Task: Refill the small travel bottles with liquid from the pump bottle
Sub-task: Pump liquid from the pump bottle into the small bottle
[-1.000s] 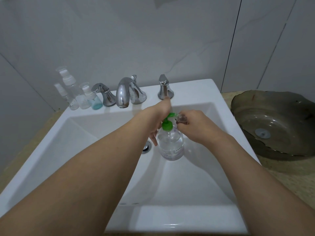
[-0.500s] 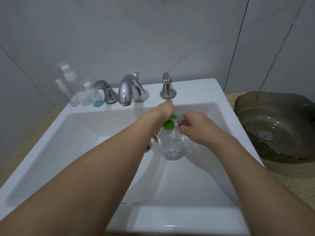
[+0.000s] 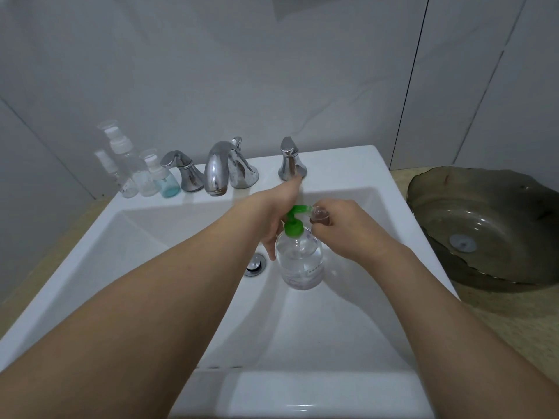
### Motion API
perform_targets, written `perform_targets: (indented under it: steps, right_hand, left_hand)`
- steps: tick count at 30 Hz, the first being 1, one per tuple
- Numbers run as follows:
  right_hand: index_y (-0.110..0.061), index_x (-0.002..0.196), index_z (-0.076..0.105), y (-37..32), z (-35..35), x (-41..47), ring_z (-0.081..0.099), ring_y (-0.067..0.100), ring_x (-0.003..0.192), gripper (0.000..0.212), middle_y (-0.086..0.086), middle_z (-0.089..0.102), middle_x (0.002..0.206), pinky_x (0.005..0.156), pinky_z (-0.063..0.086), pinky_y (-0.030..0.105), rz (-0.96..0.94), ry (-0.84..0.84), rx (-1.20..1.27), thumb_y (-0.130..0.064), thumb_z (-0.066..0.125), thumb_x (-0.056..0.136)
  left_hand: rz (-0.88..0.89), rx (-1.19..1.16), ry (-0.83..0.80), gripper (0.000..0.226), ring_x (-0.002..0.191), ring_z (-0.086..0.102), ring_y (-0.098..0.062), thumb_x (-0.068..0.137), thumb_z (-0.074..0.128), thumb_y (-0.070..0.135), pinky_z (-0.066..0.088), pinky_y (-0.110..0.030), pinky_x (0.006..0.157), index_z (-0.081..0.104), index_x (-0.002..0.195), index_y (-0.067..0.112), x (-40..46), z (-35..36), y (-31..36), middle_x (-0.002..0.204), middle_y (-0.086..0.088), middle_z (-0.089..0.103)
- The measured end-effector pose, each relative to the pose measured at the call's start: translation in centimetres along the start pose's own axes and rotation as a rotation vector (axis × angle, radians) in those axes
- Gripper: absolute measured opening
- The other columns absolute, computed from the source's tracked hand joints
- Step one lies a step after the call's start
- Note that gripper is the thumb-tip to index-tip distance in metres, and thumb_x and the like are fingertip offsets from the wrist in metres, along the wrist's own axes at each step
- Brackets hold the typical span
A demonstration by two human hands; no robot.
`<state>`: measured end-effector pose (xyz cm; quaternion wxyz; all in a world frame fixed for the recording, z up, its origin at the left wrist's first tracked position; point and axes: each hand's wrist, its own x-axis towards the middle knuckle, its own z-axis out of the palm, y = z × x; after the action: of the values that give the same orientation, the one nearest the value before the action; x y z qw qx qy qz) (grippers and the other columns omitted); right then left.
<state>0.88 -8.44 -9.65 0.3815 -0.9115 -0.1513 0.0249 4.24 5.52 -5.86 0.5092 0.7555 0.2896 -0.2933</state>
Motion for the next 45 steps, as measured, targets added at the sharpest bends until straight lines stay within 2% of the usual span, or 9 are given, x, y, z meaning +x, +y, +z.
perform_targets:
  steps: [3,6,13,20,25,31,36,41,45]
  right_hand:
    - [-0.021,0.082,0.059,0.0,0.0,0.0,0.055,0.017,0.072,0.007,-0.006,0.059,0.079,0.06,0.037,0.024,0.01,-0.007,0.002,-0.015,0.057,0.084]
    - [-0.024,0.076,0.055,0.0,0.0,0.0,0.052,0.013,0.066,0.012,-0.008,0.056,0.075,0.055,0.035,0.024,0.021,-0.018,-0.02,-0.016,0.057,0.084]
    - [-0.026,0.079,0.052,0.0,0.1,0.1,0.052,0.016,0.073,0.013,-0.008,0.055,0.078,0.057,0.035,0.024,0.031,-0.054,-0.038,-0.015,0.056,0.085]
    - [-0.024,0.078,0.056,-0.2,-0.1,-0.1,0.051,0.017,0.07,0.012,-0.009,0.053,0.074,0.053,0.033,0.024,0.018,-0.047,-0.051,-0.014,0.056,0.085]
    - [-0.027,0.064,0.046,-0.3,-0.3,-0.1,0.044,0.007,0.058,0.026,-0.01,0.048,0.065,0.051,0.03,0.023,0.003,-0.007,-0.03,-0.013,0.055,0.083]
    - [-0.026,0.062,0.045,-0.3,-0.4,-0.2,0.045,0.006,0.059,0.026,-0.009,0.05,0.066,0.051,0.03,0.025,-0.003,0.003,-0.056,-0.014,0.055,0.083]
    - [-0.028,0.062,0.043,-0.2,-0.3,-0.1,0.045,0.01,0.06,0.028,-0.01,0.049,0.066,0.051,0.029,0.025,-0.004,-0.004,-0.056,-0.014,0.055,0.083]
    - [-0.027,0.071,0.051,0.2,-0.1,0.0,0.052,0.014,0.068,0.019,-0.009,0.054,0.073,0.054,0.034,0.024,0.006,-0.043,-0.058,-0.015,0.057,0.085]
    - [-0.031,0.065,0.046,0.2,0.0,0.0,0.046,0.005,0.061,0.028,-0.013,0.05,0.07,0.052,0.032,0.022,0.021,-0.052,-0.046,-0.015,0.057,0.084]
  left_hand:
    - [0.03,0.112,0.091,0.066,0.127,0.048,-0.057,0.099,0.028,0.054,0.042,-0.077,0.097,0.048,0.141,0.009,0.1,0.5,-0.1,0.14,-0.021,0.053]
    - [0.04,0.178,0.134,0.056,0.109,0.057,-0.06,0.097,0.03,0.04,0.051,-0.074,0.084,0.053,0.133,0.004,0.1,0.8,0.0,0.13,-0.025,0.057]
    - [0.112,0.1,0.228,0.056,0.113,0.054,-0.048,0.108,0.021,0.045,0.048,-0.072,0.091,0.046,0.14,0.006,-0.1,1.6,-0.4,0.133,-0.023,0.052]
    - [0.091,0.106,0.159,0.065,0.106,0.055,-0.045,0.104,0.02,0.055,0.046,-0.067,0.096,0.047,0.143,0.01,-0.4,1.1,-0.5,0.132,-0.02,0.054]
    - [0.017,0.048,0.065,0.095,0.143,0.032,-0.053,0.091,0.021,0.083,0.031,-0.084,0.099,0.035,0.155,0.015,-0.5,0.6,0.0,0.154,-0.02,0.042]
    - [0.001,0.046,0.076,0.092,0.144,0.03,-0.053,0.094,0.016,0.08,0.033,-0.083,0.099,0.035,0.155,0.015,-0.9,0.7,0.1,0.154,-0.021,0.042]
    - [0.029,0.146,0.147,0.061,0.116,0.053,-0.055,0.098,0.025,0.045,0.051,-0.073,0.085,0.051,0.139,0.007,-0.9,1.1,0.1,0.136,-0.022,0.054]
    - [0.165,0.138,0.235,0.039,0.078,0.051,-0.031,0.107,0.026,0.036,0.051,-0.051,0.084,0.052,0.108,0.006,-0.7,1.5,-0.4,0.102,-0.018,0.056]
    - [0.189,0.116,0.234,0.045,0.083,0.05,-0.03,0.109,0.023,0.037,0.046,-0.047,0.084,0.053,0.121,0.006,-0.8,1.6,-0.5,0.11,-0.019,0.056]
